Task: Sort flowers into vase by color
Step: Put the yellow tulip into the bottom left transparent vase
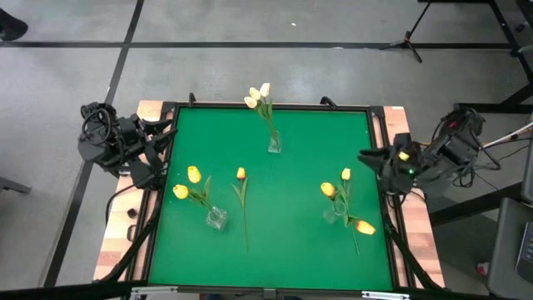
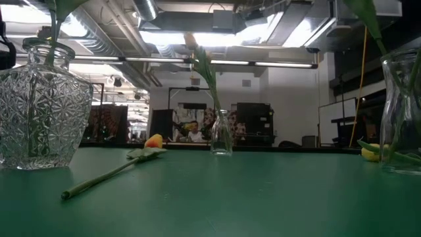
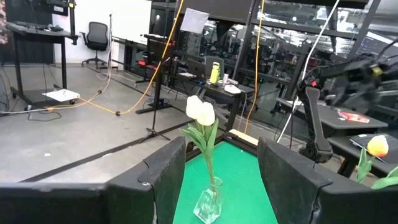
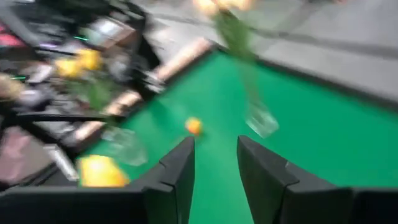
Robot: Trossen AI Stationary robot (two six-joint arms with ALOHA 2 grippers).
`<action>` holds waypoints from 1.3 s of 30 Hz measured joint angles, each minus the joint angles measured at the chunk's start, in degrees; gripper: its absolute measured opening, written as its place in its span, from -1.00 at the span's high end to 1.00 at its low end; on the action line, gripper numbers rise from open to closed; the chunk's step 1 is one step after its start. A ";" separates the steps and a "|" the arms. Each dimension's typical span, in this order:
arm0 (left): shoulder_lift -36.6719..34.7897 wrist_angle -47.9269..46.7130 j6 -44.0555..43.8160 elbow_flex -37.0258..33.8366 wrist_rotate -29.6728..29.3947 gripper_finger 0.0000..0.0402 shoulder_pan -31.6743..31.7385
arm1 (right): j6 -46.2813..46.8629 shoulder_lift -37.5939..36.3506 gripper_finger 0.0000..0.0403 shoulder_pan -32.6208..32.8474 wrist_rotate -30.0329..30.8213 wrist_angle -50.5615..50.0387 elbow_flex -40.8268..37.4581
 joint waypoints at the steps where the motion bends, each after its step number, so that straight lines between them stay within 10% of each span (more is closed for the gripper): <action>1: 0.02 -0.02 0.00 0.00 0.00 0.02 0.00 | 6.19 -0.03 0.42 -0.94 -1.49 -5.13 0.02; 5: 0.01 0.17 -0.25 -0.01 0.00 0.02 -0.01 | 26.49 1.43 0.44 -5.57 -13.59 -22.52 -0.29; 26: 0.02 -0.24 -0.04 -0.01 0.02 0.02 0.00 | 30.26 5.21 0.29 -20.97 -42.25 -0.33 -23.91; 39: 0.02 -0.70 0.00 0.00 0.48 0.02 -0.02 | 34.96 6.97 -0.02 -20.97 -38.73 6.03 -30.04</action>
